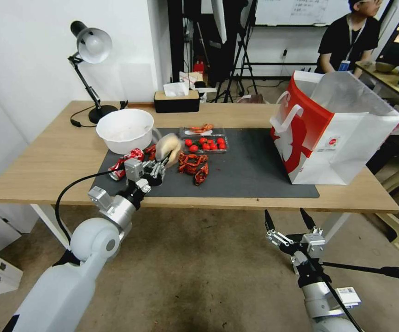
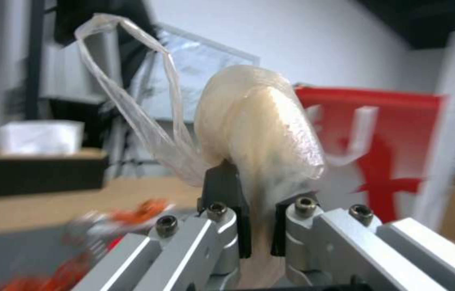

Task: Pick up the trash from the table and place it into the takeout bag.

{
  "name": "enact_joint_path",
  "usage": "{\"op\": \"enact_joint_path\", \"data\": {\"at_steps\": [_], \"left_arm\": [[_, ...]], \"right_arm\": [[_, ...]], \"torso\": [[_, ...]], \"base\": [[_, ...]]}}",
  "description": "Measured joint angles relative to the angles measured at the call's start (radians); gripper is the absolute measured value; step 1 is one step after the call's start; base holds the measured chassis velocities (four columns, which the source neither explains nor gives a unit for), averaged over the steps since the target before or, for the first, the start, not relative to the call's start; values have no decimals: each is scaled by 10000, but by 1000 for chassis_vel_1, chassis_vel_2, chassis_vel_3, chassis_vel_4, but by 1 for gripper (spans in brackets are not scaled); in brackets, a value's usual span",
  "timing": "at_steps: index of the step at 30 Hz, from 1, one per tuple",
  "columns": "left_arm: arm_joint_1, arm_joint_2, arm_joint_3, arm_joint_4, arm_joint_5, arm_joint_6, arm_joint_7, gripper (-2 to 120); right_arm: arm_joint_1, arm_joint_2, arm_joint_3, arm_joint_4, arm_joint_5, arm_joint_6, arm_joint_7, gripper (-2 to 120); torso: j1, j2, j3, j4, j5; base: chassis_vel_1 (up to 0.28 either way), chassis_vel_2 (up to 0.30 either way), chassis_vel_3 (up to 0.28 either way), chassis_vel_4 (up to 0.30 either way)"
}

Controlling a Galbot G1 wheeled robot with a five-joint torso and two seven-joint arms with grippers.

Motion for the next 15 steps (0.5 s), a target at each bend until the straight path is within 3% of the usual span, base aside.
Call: {"op": "enact_joint_path", "data": {"at_steps": [1, 4, 5, 8, 9, 12, 15], "left_arm": [[0, 0, 0, 0, 0, 0, 0, 4], [-513, 79, 219, 536, -505, -996, 1978, 4], [-513, 79, 219, 536, -505, -996, 1978, 4], [-1001, 155, 389, 935, -853, -1340, 3393, 4], [-1001, 155, 389, 935, -853, -1340, 3393, 4], [-1724, 224, 653, 1389, -1035, -1403, 4267, 4], [-2119, 257, 879, 1612, -1089, -1385, 4414, 3]], "right_arm": [[0, 0, 0, 0, 0, 0, 0, 100], [-103, 11, 29, 98, 6, 18, -20, 100], [-103, 11, 29, 98, 6, 18, -20, 100], [-212, 29, 89, 199, 6, 43, -28, 100], [-212, 29, 89, 199, 6, 43, -28, 100], [-285, 69, 104, 244, -18, 60, -36, 100], [-293, 69, 117, 262, -21, 62, -36, 100]], "torso": [[0, 0, 0, 0, 0], [0, -1, 0, 1, 0], [0, -1, 0, 1, 0], [0, 0, 0, 1, 1], [0, 0, 0, 1, 1], [0, -2, 0, 1, 0], [0, -2, 0, 2, -1]], "base": [[0, 0, 0, 0], [0, 0, 0, 0], [0, 0, 0, 0], [0, 0, 0, 0], [0, 0, 0, 0], [0, 0, 0, 0], [0, 0, 0, 0]]}}
